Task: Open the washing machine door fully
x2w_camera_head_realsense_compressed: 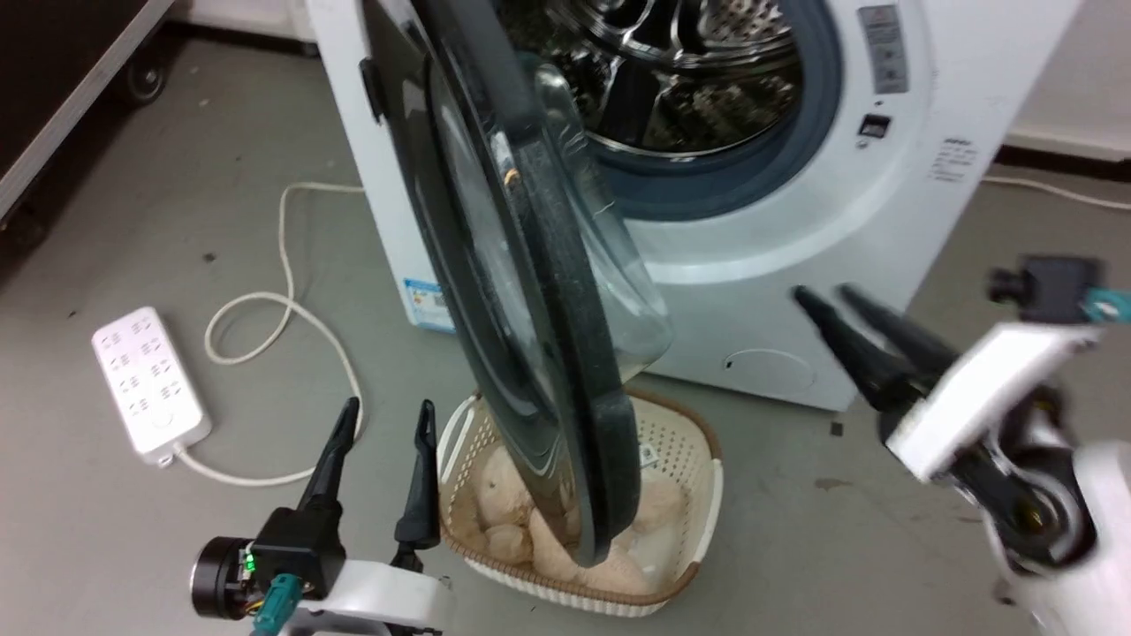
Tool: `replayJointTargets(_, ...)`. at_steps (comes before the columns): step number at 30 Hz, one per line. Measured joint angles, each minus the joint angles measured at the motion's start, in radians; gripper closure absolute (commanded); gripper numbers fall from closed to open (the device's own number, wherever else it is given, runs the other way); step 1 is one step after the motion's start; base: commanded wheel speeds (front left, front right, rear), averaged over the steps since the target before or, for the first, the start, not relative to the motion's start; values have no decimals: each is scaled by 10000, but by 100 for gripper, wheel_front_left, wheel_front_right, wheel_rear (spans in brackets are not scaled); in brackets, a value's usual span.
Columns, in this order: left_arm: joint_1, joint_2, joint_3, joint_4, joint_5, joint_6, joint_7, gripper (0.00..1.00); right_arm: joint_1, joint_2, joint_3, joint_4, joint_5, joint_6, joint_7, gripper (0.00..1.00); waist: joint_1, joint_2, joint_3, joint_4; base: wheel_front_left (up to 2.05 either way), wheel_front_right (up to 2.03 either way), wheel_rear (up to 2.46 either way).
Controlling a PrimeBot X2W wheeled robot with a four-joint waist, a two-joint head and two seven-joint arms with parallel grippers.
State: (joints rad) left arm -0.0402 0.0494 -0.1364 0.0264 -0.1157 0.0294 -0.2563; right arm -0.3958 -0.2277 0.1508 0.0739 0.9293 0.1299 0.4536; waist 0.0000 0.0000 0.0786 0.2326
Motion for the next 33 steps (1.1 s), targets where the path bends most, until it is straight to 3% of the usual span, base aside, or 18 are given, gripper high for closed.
replayJointTargets(5, 170, 0, 293, -31, -13, -146, 0, 0, 864, -1741, 575, -817, -3081, 0, -3363, 0, 0, 0, -340, -405, 0, 0, 0)
replayJointTargets(9, 300, 0, 518, -29, -15, -328, -2, 0, 1780, -1887, 40, -834, -5273, 0, -5125, 0, -1, 0, -597, -765, 0, 0, 0)
replayJointTargets(11, 390, 2, 579, -33, -15, -410, 0, 0, 2290, -1572, -451, -932, -6161, 0, -5668, 0, 0, 1, -697, -943, 0, 0, 0)
replayJointTargets(15, 549, -2, 606, -35, -6, -598, -2, 0, 3522, -357, -1346, -1432, -7756, 0, -6280, 0, -1, 0, -850, -1252, 0, 0, 0)
replayJointTargets(21, 705, -2, 775, -23, 4, -688, -2, 0, 4868, 1365, -2184, -1845, -9093, 2, -6817, 0, 0, 0, -910, -1620, 0, 0, 0)
replayJointTargets(32, 901, -2, 681, 140, 107, -675, 0, 0, 5330, 1710, -2290, -1432, -9386, 2, -7037, 0, 0, 0, -963, -1780, 0, 0, 0)
replayJointTargets(33, 907, -2, 662, 140, 134, -679, 0, 68, 5328, 1712, -2288, -1400, -9350, 2, -7058, 0, 0, 0, -963, -1780, 0, 0, 0)
